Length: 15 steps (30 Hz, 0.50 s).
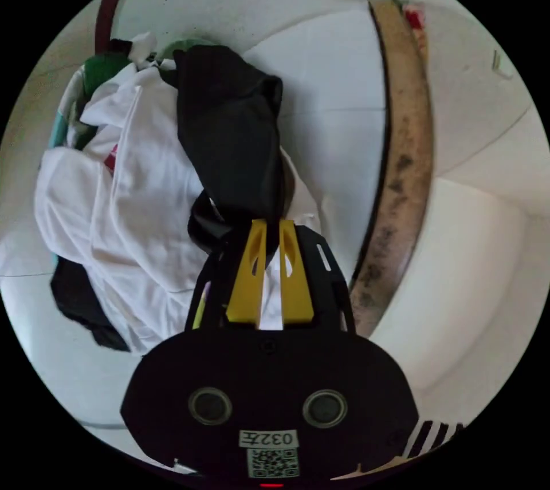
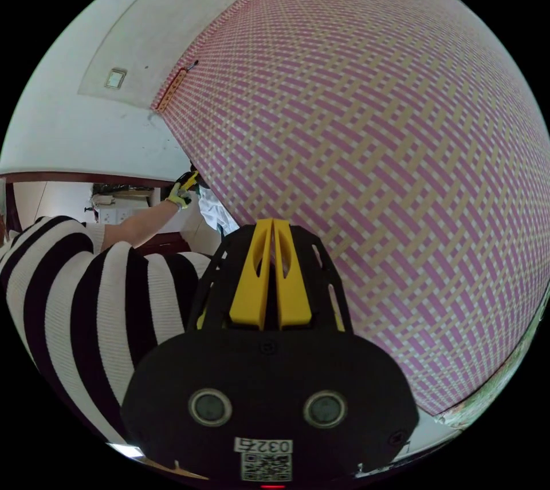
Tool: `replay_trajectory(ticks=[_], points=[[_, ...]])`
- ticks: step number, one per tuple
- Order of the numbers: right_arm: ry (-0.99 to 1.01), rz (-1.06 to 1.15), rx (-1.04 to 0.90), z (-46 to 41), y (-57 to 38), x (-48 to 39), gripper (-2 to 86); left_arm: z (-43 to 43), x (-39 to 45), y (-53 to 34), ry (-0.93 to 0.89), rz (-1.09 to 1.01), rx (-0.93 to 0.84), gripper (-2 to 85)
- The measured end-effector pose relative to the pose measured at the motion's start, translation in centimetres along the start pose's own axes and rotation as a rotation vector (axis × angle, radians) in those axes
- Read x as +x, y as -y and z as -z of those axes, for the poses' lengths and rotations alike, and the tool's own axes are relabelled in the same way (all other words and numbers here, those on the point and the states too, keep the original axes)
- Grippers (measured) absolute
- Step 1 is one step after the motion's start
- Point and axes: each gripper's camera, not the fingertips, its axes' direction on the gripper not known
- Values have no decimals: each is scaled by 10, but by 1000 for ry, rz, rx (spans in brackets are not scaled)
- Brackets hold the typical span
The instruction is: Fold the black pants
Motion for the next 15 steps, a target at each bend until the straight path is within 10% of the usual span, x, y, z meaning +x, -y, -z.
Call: replay_trajectory(ticks=[9,15], points=[[40,-10,60,25,-16,-8,-10,133,-9,-148,-897,-332,476,32],[122,-22,113,45,-36,0,-10,115,154,-223,-1233,-769,81,33]])
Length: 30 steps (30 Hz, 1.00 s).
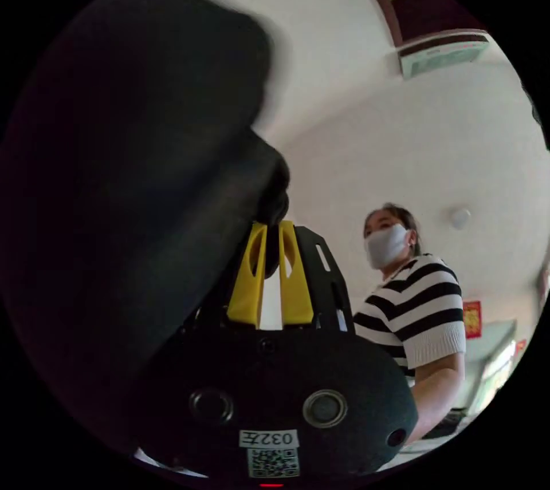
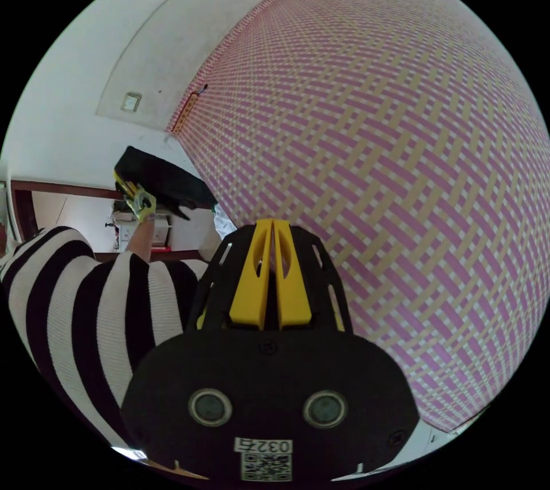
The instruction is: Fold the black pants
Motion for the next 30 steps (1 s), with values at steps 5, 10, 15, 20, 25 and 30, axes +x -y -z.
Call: replay_trajectory(ticks=[5,10,15,20,25,30], points=[[40,5,106,40,-21,8,-10,-189,16,-62,-223,48,-316,18],[74,-59,292,106,-67,35,-10,-352,56,-172,-451,54,-418,3],[55,-237,504,181,-152,83,-10,-446,72,-313,-461,180,-616,-3],[-17,-478,629,223,-235,122,-10,-469,12,-457,-160,421,-1131,-6],[-58,-651,698,251,-297,129,-9,-445,-78,-589,124,734,-1687,1],[-49,-613,698,275,-330,106,0,-459,-142,-572,288,689,-1750,23]])
